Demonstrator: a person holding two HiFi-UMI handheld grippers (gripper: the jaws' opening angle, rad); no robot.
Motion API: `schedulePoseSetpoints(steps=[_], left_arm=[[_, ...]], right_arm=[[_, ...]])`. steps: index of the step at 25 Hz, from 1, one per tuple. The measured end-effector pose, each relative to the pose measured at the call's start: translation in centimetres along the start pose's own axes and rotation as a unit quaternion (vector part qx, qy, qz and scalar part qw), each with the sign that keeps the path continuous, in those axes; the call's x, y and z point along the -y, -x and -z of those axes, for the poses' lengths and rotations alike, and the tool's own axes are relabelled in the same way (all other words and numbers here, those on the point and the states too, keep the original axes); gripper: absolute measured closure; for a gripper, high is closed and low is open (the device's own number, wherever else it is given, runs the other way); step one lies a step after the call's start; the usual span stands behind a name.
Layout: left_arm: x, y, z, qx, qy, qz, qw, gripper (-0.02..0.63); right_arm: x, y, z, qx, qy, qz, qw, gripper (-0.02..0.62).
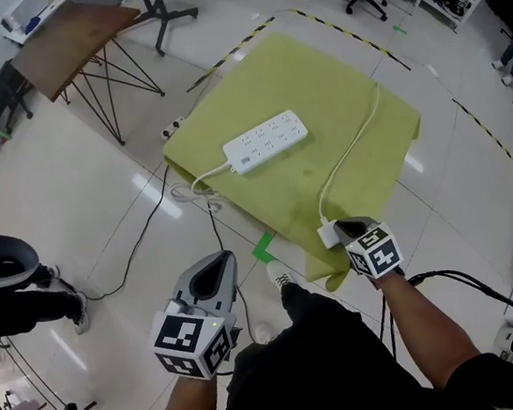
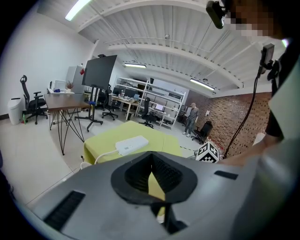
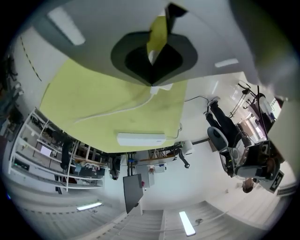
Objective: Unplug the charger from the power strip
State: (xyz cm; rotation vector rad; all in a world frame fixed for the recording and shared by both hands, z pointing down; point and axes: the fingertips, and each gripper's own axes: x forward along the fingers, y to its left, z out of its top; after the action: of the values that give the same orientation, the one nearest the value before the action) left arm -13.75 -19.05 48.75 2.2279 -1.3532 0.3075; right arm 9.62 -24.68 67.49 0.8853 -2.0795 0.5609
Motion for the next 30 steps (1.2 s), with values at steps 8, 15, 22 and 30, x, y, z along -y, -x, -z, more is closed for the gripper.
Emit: schedulePoseSetpoints(steps=[8,15,22,30], left_arm=[[0.8,1.3,-1.1,0.021,-0.007,0.003,0.9997,0.600],[3.6,6.7,-0.7,0.055,-0.013,0.020,0.9982,0.600],[9.5,10.6,1.5,0.069,-0.017,0.066,0.9952,0.600],[15.2,12.5,3.6,0.070,-0.039,0.080,0.9936,0.600]], right_arm=[[-1.7,2.0,-2.4,0.040,0.012,-0.004,0.999,0.594],[-8.7,11.2,-5.8,0.146,-0.015,-0.035,0.989,0.594],[-18.1,21.0,-5.2,0.255,-0.076,-0.103,0.958,0.594],[-21.2,28.9,-0.6,0.274,-0.034,-0.081,0.958,0.594]])
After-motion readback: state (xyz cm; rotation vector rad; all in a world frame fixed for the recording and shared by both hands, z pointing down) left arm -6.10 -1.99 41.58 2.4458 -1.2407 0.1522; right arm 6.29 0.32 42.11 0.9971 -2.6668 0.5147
